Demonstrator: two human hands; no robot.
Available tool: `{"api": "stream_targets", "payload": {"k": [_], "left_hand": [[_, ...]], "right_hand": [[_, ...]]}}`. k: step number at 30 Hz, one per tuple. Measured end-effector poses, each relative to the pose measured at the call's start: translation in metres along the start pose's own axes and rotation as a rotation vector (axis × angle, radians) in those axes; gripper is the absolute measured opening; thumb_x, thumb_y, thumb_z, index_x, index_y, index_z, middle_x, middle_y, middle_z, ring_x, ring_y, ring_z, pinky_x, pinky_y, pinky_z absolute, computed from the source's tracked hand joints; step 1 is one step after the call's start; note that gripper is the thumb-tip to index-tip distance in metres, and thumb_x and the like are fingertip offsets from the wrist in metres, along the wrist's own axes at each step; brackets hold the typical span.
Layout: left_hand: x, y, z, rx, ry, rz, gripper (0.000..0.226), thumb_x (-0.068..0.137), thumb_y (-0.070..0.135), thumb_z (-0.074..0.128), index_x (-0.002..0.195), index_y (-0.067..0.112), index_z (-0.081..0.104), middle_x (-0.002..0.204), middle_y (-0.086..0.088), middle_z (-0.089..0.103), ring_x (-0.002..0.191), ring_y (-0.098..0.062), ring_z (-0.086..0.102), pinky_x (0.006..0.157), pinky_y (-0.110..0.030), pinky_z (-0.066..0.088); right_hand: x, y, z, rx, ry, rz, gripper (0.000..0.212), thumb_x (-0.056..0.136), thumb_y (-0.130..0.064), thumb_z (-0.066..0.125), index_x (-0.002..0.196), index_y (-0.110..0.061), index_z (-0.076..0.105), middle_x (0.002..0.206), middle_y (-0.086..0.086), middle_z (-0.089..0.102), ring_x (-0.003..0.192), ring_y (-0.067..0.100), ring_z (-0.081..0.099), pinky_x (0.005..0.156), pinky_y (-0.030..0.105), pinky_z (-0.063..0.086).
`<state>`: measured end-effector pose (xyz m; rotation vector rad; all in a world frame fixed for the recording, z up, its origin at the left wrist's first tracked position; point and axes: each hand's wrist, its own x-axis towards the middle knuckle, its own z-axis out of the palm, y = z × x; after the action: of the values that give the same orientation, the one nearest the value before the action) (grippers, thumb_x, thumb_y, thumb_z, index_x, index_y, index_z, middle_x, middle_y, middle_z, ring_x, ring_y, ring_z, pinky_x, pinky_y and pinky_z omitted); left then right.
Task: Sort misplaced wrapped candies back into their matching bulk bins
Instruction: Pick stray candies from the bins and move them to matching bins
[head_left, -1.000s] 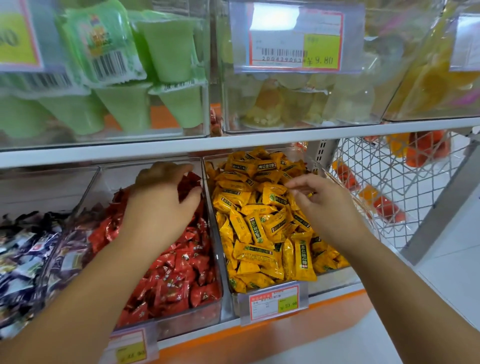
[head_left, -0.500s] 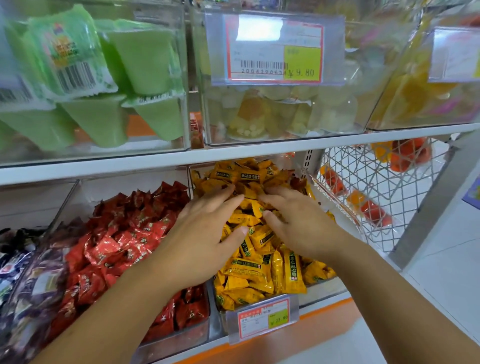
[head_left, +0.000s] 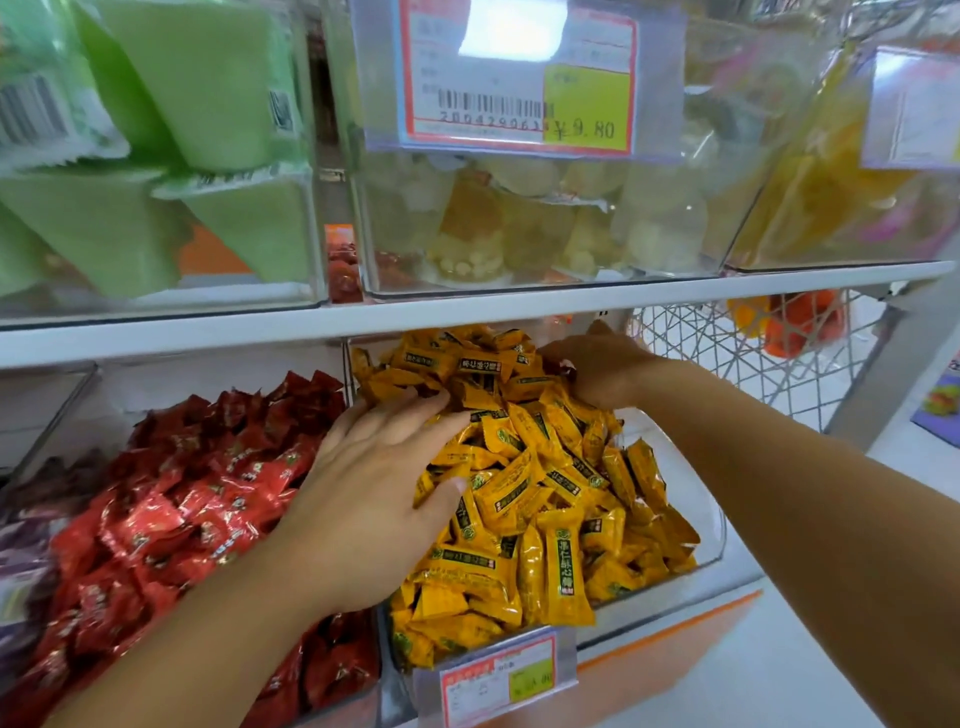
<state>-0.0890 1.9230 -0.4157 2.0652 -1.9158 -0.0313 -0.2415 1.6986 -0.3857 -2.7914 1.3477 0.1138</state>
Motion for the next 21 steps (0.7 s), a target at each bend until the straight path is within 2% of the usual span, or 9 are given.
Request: {"api": "stream_targets", "payload": {"k": [3,5,7,8,10,13,16,19,21], "left_hand": [[0.0,0.001,0.0,-0.008,0.001,-0.007,0.077,0.071,0.069,-0.003,0.146,0.054,0.006,0.139,0.041,-0.009,0.123,0.02,-0.02,0.104,-0.014,-0.021],[0.0,0.001,0.0,-0.02,0.005,-0.009,0.076,0.072,0.07,-0.002,0.146,0.054,0.008,0.14,0.04,-0.007,0.125,0.019,-0.018,0.108,-0.017,-0.017],[-0.001,0.002,0.001,-0.02,0.008,-0.007,0.076,0.072,0.07,-0.001,0.146,0.054,0.009,0.142,0.04,-0.005,0.125,0.019,-0.016,0.108,-0.018,-0.016],[0.0,0.002,0.001,-0.012,0.01,-0.007,0.076,0.072,0.07,-0.002,0.146,0.054,0.008,0.141,0.04,-0.006,0.125,0.019,-0.017,0.108,-0.018,-0.016],[0.0,0.002,0.001,-0.001,0.013,-0.01,0.076,0.071,0.07,-0.003,0.145,0.055,0.007,0.14,0.04,-0.008,0.123,0.02,-0.017,0.108,-0.017,-0.015],[-0.001,0.002,0.001,-0.026,0.018,-0.013,0.075,0.072,0.071,-0.001,0.144,0.056,0.01,0.14,0.041,-0.006,0.123,0.021,-0.015,0.107,-0.015,-0.016],[-0.002,0.001,0.0,-0.043,0.017,-0.019,0.074,0.072,0.071,0.0,0.143,0.057,0.011,0.139,0.042,-0.006,0.121,0.023,-0.016,0.102,-0.011,-0.02],[-0.001,0.001,0.001,-0.029,0.014,-0.021,0.074,0.072,0.07,-0.001,0.144,0.057,0.008,0.14,0.042,-0.007,0.119,0.023,-0.017,0.101,-0.01,-0.02],[-0.001,0.001,0.001,-0.033,0.015,-0.022,0.075,0.071,0.07,-0.001,0.144,0.056,0.008,0.142,0.041,-0.005,0.121,0.022,-0.016,0.106,-0.015,-0.016]], "right_hand": [[-0.001,0.0,-0.003,-0.063,-0.033,-0.055,0.047,0.094,-0.006,0.043,0.132,-0.033,0.05,0.118,0.001,0.048,0.121,0.025,0.039,0.095,0.037,0.044],[-0.002,0.004,-0.001,-0.073,-0.063,-0.062,0.049,0.094,-0.008,0.042,0.133,-0.036,0.049,0.123,0.003,0.049,0.121,0.026,0.036,0.094,0.037,0.043],[-0.002,0.007,0.001,-0.093,-0.101,-0.076,0.056,0.093,-0.007,0.041,0.14,-0.038,0.042,0.139,0.002,0.044,0.125,0.029,0.033,0.094,0.037,0.04],[-0.001,0.007,0.001,-0.105,-0.123,-0.089,0.058,0.093,-0.006,0.04,0.143,-0.037,0.039,0.145,-0.001,0.041,0.126,0.029,0.032,0.093,0.036,0.038],[0.001,0.006,-0.001,-0.103,-0.159,-0.095,0.057,0.094,-0.003,0.037,0.144,-0.031,0.039,0.144,0.003,0.044,0.127,0.03,0.038,0.094,0.034,0.039],[0.002,0.003,0.001,-0.072,-0.103,-0.092,0.057,0.092,0.002,0.037,0.139,-0.027,0.049,0.138,0.007,0.052,0.124,0.029,0.049,0.098,0.037,0.046],[-0.001,0.004,0.003,-0.019,-0.038,-0.093,0.048,0.094,-0.002,0.042,0.131,-0.027,0.058,0.131,0.004,0.059,0.118,0.025,0.055,0.096,0.033,0.046],[-0.007,0.012,0.002,0.088,0.012,-0.097,0.029,0.092,-0.009,0.049,0.112,-0.018,0.069,0.11,0.004,0.067,0.104,0.024,0.061,0.089,0.032,0.048],[-0.012,0.019,0.002,0.196,0.081,-0.102,0.022,0.088,-0.01,0.056,0.1,-0.02,0.071,0.09,-0.002,0.066,0.085,0.018,0.061,0.08,0.029,0.048]]}}
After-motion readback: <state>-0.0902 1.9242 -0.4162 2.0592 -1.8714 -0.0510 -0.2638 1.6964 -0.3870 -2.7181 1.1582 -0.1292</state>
